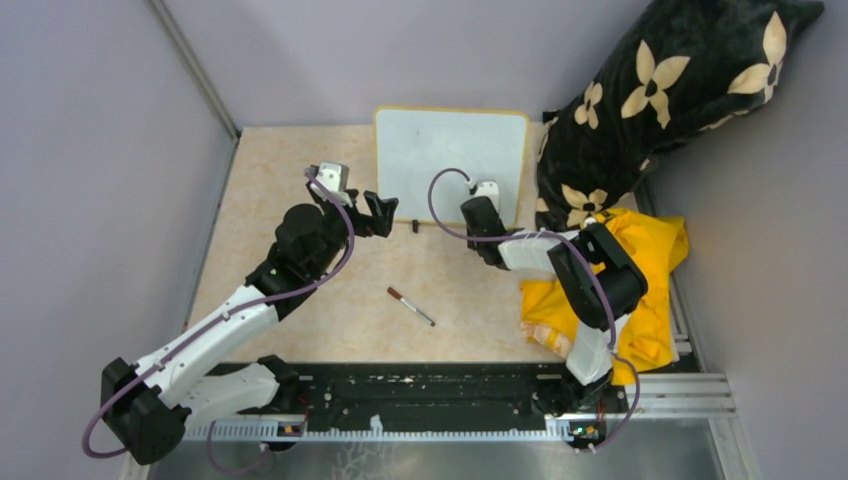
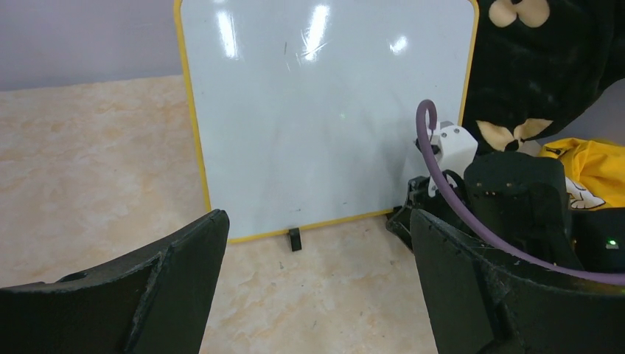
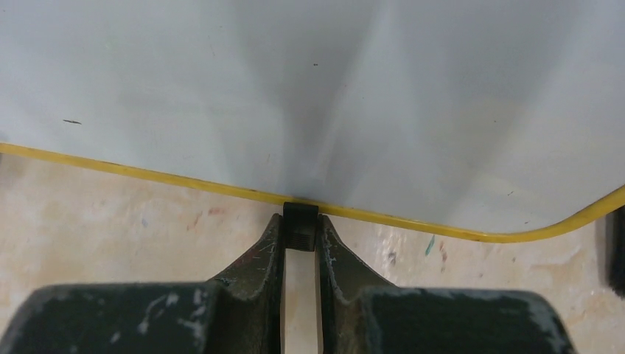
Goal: Write a sentence on the whiteboard
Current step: Move the whiteboard stand to the center of the board.
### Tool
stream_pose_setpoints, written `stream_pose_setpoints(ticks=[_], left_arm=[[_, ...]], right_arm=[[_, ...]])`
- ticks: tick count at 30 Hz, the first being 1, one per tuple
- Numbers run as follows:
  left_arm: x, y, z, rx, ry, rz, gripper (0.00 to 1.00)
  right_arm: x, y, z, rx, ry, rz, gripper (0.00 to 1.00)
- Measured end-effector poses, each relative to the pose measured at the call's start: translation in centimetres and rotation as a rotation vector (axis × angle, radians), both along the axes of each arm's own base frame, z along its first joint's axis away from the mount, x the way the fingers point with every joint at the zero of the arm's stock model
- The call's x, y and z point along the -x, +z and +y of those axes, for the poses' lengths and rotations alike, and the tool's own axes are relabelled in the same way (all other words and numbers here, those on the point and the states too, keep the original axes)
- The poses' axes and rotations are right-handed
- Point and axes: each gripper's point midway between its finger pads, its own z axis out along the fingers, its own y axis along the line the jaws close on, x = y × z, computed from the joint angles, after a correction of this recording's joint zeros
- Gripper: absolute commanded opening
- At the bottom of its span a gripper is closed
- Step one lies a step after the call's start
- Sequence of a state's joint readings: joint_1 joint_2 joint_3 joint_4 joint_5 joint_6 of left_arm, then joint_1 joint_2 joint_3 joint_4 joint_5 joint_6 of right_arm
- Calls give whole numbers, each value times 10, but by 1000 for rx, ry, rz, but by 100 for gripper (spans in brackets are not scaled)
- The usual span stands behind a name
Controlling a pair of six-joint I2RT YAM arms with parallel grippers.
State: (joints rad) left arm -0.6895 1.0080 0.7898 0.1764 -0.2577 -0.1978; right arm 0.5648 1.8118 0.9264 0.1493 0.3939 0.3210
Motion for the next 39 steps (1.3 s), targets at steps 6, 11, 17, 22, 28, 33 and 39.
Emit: stream_pose_setpoints(ticks=[6,11,17,22,28,33,39], left_arm=[[-1,-1,-1,-2,0,3,99],[-3,-8,-3,-10,0,18,99],[-4,-11,-4,-15,-1,25,99],[-4,-11,-4,-13,0,25,99],[-4,-11,-4,-13,0,27,99],[-4,-11,-4,-14,0,27,99],[-4,-11,-4,-13,-1,27,99]], right_arm=[[35,-1,7,12,72,11,0],[54,-2,10,5,116,21,0],[60,-2,14,5,131,23,0],[62,-2,18,-2,137,24,0],[64,-2,22,-11,141,26,0],[64,-2,21,-7,140,25,0],[64,-2,21,-7,141,25,18]])
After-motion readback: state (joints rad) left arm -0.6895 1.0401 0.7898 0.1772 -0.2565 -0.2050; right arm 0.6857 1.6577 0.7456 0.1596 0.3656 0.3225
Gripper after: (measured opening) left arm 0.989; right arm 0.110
